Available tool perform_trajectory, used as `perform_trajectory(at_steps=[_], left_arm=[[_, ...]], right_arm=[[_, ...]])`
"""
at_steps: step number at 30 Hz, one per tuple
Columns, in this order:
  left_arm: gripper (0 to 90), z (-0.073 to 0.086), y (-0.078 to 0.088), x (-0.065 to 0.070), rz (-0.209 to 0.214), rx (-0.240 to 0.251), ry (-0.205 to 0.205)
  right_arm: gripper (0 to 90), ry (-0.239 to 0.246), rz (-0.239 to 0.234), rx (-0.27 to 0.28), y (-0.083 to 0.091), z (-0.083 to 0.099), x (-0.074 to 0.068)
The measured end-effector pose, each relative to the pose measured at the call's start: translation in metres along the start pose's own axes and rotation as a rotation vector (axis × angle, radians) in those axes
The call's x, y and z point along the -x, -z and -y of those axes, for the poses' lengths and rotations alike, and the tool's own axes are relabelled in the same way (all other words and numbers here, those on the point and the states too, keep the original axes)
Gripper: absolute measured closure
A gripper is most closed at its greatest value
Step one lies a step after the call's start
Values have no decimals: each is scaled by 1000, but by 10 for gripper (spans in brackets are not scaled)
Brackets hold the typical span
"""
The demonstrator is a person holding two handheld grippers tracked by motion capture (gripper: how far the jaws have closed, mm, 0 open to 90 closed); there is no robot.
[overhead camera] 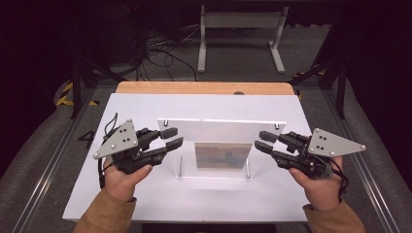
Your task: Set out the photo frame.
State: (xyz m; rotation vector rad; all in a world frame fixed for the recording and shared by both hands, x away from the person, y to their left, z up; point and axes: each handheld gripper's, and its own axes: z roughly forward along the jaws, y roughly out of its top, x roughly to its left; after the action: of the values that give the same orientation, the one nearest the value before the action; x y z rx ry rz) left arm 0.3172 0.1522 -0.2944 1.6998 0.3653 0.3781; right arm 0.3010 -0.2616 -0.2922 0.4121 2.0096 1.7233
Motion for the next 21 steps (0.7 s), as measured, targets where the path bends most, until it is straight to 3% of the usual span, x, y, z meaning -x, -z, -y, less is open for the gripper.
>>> perform_trajectory(at_steps=[5,14,15,21], left_arm=[[634,2,-6,-8,-13,21,21],[596,5,-16,-17,-62,37,20],[551,7,-19,-19,-79,24,23],[464,14,-24,-27,-93,20,58]], right_arm=[[641,-41,9,19,-7,2,10],[596,-26,45,20,-15,4,17],[576,-10,67,8,-17,5,19],[513,-28,87,-16,-23,10,25]])
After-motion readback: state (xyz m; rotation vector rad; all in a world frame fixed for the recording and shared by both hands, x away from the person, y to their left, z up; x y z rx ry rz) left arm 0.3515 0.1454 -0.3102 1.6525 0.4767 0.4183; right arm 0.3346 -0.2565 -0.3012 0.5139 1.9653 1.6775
